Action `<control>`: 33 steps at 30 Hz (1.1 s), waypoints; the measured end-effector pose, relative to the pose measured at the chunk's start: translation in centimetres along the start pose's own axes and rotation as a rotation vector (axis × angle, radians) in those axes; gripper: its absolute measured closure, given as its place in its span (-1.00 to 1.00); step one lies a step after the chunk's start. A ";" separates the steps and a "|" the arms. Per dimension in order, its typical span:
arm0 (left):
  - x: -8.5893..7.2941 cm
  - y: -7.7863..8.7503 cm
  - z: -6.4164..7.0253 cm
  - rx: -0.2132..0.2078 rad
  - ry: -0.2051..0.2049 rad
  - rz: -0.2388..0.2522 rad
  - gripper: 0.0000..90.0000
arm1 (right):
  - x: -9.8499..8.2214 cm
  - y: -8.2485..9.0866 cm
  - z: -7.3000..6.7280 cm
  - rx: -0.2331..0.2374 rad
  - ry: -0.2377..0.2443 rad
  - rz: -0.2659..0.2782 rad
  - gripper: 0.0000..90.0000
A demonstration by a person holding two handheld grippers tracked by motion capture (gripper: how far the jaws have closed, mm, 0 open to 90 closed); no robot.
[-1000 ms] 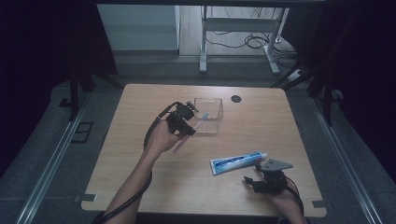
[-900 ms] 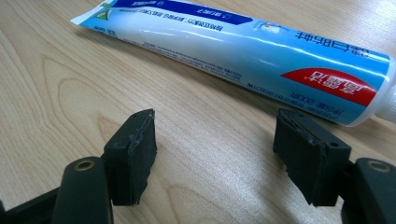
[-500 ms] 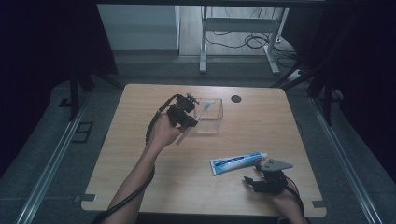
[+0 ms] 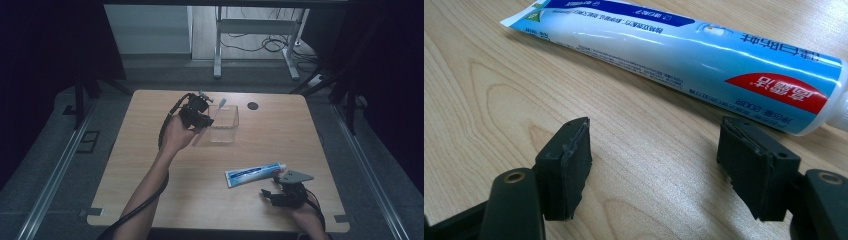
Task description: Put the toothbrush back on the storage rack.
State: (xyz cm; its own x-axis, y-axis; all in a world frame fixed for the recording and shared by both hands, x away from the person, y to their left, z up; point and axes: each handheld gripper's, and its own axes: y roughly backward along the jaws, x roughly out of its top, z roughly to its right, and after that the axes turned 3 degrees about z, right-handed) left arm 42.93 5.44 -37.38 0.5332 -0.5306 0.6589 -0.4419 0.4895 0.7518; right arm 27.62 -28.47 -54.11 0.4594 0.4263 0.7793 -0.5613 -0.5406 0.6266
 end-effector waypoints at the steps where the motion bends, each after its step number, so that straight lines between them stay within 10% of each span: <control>1: 0.1 0.1 -0.1 0.003 -0.008 -0.002 0.76 | 0.0 0.0 0.0 0.000 0.000 0.000 -0.35; 33: 3.6 -0.3 -0.8 0.040 0.014 0.183 0.76 | 0.0 0.0 0.0 0.002 0.002 0.001 -0.36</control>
State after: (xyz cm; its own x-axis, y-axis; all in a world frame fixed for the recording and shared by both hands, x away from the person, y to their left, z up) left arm 45.58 3.86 -35.26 0.4513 -0.4256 0.7844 -0.5602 0.5491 0.6202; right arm 27.64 -28.48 -54.12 0.4575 0.4274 0.7797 -0.5604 -0.5423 0.6260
